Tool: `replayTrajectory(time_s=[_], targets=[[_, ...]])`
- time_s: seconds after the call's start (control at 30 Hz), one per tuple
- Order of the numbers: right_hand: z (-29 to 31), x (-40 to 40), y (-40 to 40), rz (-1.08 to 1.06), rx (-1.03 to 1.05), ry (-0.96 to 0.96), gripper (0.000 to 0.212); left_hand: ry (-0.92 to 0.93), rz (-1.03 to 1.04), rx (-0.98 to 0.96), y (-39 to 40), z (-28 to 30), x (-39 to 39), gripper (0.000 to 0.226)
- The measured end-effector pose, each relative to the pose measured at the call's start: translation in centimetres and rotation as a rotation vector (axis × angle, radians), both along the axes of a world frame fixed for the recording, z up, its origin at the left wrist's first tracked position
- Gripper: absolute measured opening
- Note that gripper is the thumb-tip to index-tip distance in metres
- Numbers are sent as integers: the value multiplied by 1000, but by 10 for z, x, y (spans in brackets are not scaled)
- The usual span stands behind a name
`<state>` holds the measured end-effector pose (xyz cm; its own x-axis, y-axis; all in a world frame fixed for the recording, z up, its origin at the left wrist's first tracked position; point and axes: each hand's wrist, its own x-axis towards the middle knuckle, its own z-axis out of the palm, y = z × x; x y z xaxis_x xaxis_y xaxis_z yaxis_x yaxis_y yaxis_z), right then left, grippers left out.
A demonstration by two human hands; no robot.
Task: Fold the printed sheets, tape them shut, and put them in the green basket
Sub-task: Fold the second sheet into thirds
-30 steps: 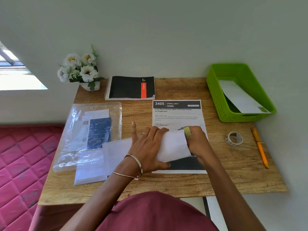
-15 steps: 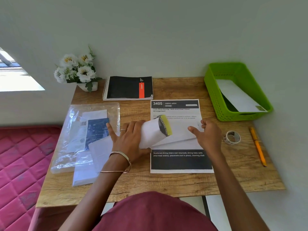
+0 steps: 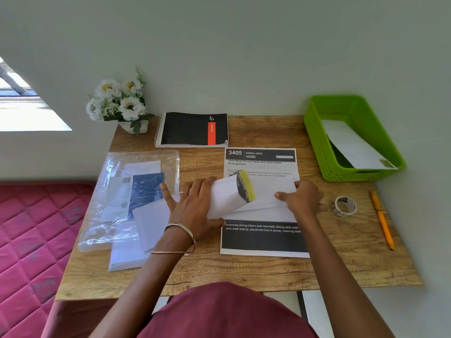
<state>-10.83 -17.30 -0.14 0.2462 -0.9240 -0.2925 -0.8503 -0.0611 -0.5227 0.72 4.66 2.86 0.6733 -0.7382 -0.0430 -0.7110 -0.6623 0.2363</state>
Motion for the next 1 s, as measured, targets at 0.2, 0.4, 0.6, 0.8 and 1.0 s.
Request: replayTrajectory(time_s=[0.2,0.4,0.6,0.8,1.0], targets=[[12,-16,7,87,79,-491,19,-4,-4,16,-1,-4,-1,92],[39,-32,10,68,84,-816,17,-9,38,47,-6,-8,2,87],[46,-50,10,-109,72,-1075,20,13,133,67,-8,-10,12,96],[39,-54,12,-104,153,-1111,21,67,188,53,-5,-13,17,99],[35,-48,17,-30,178,-1045,18,74,164,39,-2,-11,16,101]])
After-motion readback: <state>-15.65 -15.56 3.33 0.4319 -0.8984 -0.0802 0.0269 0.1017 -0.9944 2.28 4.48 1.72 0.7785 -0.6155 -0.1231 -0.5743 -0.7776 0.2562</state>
